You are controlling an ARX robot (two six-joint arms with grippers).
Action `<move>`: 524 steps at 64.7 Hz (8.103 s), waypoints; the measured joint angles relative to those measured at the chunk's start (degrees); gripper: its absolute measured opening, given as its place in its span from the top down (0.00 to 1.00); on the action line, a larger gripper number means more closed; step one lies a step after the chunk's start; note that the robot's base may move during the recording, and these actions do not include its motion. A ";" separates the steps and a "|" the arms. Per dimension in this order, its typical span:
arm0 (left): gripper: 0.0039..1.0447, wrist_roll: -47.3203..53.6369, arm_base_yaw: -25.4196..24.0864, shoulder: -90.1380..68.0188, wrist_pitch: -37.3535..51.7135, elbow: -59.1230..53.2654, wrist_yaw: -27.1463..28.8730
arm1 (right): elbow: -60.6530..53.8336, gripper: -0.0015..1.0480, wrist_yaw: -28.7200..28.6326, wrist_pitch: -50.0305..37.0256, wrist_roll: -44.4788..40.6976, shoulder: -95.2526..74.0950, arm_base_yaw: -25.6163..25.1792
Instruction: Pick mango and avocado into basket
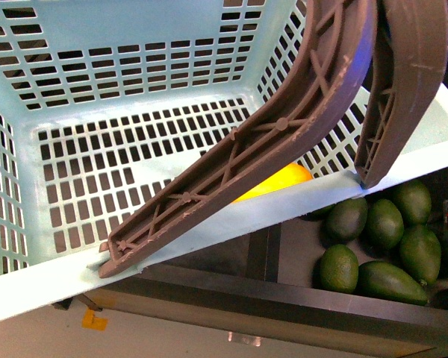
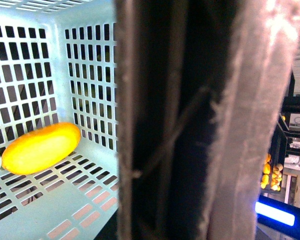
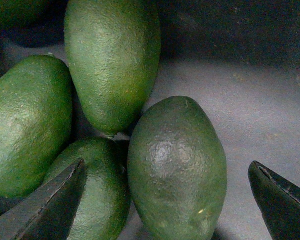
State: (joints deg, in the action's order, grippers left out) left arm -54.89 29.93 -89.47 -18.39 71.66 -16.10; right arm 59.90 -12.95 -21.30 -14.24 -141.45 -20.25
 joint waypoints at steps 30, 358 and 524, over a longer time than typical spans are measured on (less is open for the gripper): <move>0.87 -0.02 0.00 0.00 0.00 0.00 -0.22 | 4.98 0.08 0.02 2.73 1.14 -3.08 0.48; 0.87 -0.09 0.00 0.00 0.00 0.00 -0.20 | -56.39 0.98 13.29 -16.72 14.51 99.27 20.52; 0.87 -20.20 -5.14 -14.82 15.87 7.98 24.61 | -58.90 0.08 12.96 21.22 14.40 141.13 20.37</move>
State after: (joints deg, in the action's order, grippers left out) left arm -75.09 24.80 -104.29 -2.52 79.64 8.51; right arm 0.99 0.01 -0.08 0.16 -0.32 0.12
